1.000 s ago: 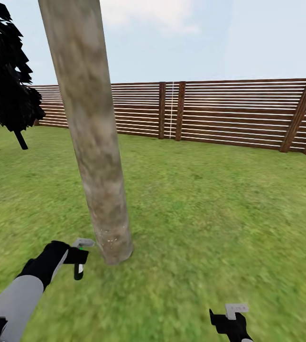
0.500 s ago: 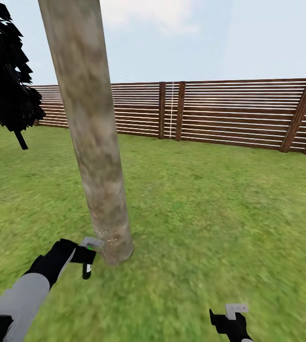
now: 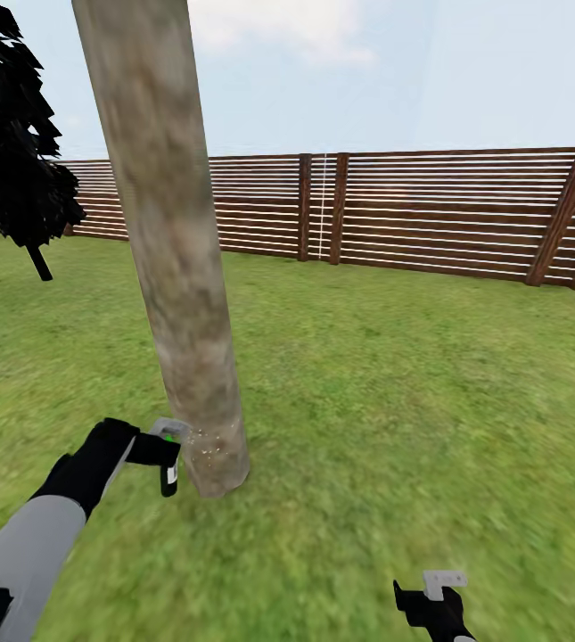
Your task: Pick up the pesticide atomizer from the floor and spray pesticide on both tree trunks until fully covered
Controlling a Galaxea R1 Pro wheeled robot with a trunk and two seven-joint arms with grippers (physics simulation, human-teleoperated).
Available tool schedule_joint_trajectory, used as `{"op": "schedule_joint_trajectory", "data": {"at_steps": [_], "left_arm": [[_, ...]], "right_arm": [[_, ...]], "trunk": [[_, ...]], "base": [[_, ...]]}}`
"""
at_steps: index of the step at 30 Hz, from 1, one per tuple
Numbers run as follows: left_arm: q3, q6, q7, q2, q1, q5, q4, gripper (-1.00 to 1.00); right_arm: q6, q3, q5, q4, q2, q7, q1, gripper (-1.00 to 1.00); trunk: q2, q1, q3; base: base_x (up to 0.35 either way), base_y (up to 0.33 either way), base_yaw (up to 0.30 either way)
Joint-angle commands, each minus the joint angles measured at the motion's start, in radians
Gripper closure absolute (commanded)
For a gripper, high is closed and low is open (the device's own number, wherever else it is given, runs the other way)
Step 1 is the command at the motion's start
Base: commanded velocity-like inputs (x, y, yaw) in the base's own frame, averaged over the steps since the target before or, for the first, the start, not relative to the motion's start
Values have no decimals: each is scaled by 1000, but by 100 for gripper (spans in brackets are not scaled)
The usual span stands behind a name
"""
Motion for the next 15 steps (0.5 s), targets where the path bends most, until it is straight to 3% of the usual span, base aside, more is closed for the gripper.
{"op": "schedule_joint_trajectory", "data": {"at_steps": [1, 3, 5, 7, 11, 13, 15], "left_arm": [[0, 9, -1, 5, -5, -1, -15, 100], [3, 14, -1, 14, -10, -4, -24, 100], [6, 19, -1, 43, -21, -3, -26, 100], [7, 84, -2, 71, -42, 1, -27, 100], [-1, 111, -3, 65, -45, 0, -32, 100], [-6, 115, -3, 59, -41, 1, -78, 100], [-40, 137, -15, 59, -36, 2, -140, 100]], "right_arm": [[0, 0, 0, 0, 0, 0, 0, -100], [0, 0, 0, 0, 0, 0, 0, -100], [0, 0, 0, 0, 1, 0, 0, -100], [0, 0, 0, 0, 1, 0, 0, -100], [0, 0, 0, 0, 1, 0, 0, -100], [0, 0, 0, 0, 2, 0, 0, -100], [0, 0, 0, 0, 2, 0, 0, -100]], "trunk": [[0, 0, 0], [0, 0, 0], [0, 0, 0], [0, 0, 0], [0, 0, 0], [0, 0, 0], [0, 0, 0]], "base": [[0, 0, 0], [0, 0, 0], [0, 0, 0], [0, 0, 0], [0, 0, 0], [0, 0, 0], [0, 0, 0]]}}
